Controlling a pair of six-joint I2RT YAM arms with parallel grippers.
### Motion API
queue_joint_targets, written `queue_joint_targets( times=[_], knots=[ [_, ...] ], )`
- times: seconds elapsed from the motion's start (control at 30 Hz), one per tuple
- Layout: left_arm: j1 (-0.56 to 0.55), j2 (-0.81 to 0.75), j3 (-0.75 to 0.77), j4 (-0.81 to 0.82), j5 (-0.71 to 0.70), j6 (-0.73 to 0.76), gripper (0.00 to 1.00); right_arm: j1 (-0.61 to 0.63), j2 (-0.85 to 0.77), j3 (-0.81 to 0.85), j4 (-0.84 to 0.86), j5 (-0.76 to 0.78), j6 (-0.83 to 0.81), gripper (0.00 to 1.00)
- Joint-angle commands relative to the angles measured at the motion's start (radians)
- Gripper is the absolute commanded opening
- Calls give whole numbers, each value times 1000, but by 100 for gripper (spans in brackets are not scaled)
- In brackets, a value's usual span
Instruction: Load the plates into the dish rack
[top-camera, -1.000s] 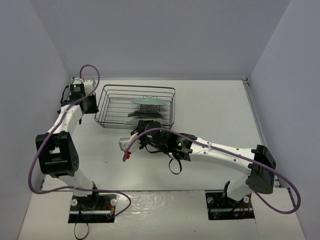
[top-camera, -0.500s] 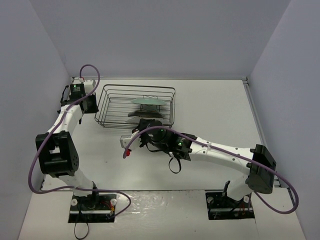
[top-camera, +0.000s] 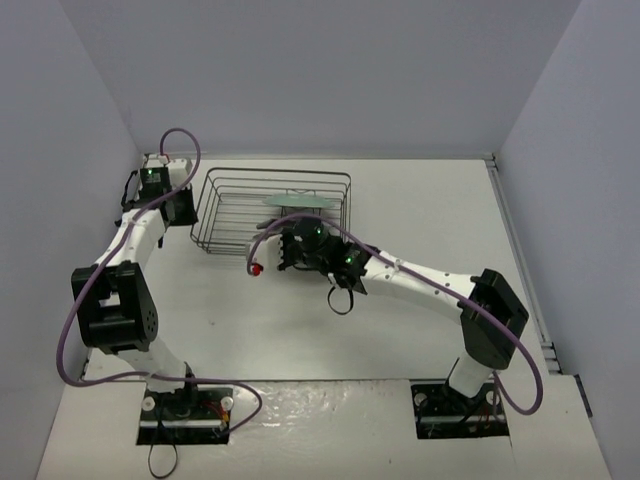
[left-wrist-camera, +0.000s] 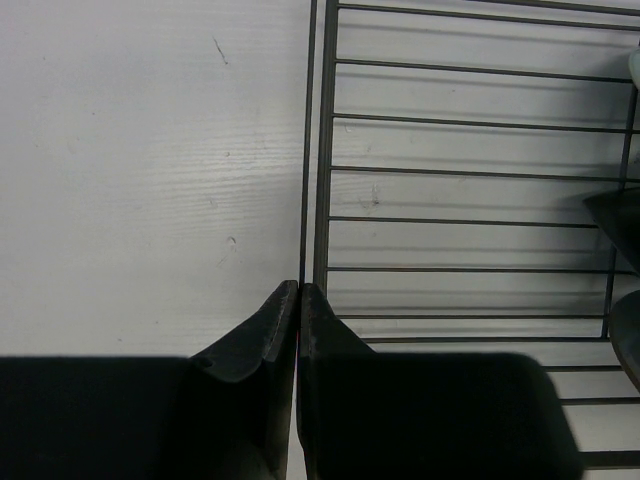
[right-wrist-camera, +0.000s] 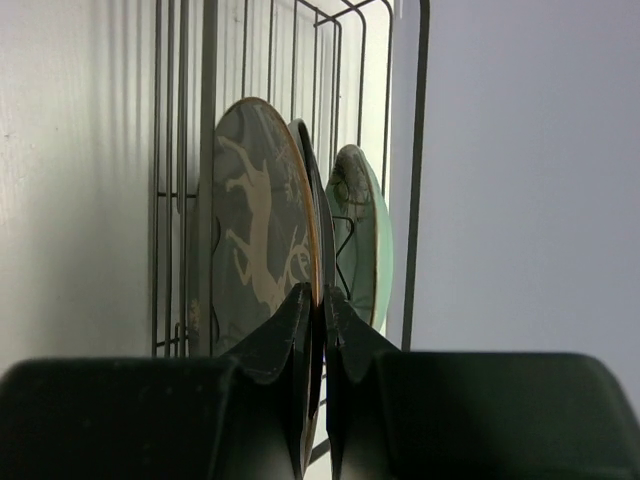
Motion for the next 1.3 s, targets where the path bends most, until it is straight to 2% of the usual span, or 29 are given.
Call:
queue_joint_targets(
  times=[0.0,0.13,0.2,0.3,0.5,0.63,0.67,0.7,0.77,0.9,1.0,1.07,1.13,1.23,1.27],
  knots=[
    [-3,-29,-1,40,37,8,0,-44,-33,79,139,-53,16,0],
    [-2,-30,-2,39,35,9,0,-51,-38,89,109,-113,31,10],
    [-3,-31,-3,35,35,11,0,-57,-45,107,78,-151,43,18],
    [-3,-33,-4,31,33,11,0,-58,-57,128,45,-167,55,55],
    [-3,-46,-12,31,34,8,0,-59,-115,128,15,-207,87,97],
    [-3,-56,-12,28,33,0,0,-57,-156,149,-43,-271,102,100],
    [-3,-57,-10,28,34,0,4,-58,-166,156,-70,-287,105,100],
    [-3,-58,-9,28,36,0,9,-59,-175,164,-96,-305,109,100],
    [-2,-61,-6,33,45,-4,28,-59,-200,187,-158,-402,117,100],
    [-2,-72,-4,33,38,-15,49,-59,-255,211,-266,-541,104,100],
    [0,-87,0,25,16,-23,73,-60,-308,175,-233,-592,132,100],
    [0,-114,16,12,15,-42,76,-60,-337,166,-162,-549,195,100],
    [-2,-156,40,1,-7,-77,79,-61,-328,189,-87,-430,311,100],
    [-3,-238,90,-19,-37,-116,97,-76,-266,260,-32,-210,560,100],
    [-3,-263,119,-43,-55,-132,97,-94,-258,286,-17,-132,633,100]
  ],
)
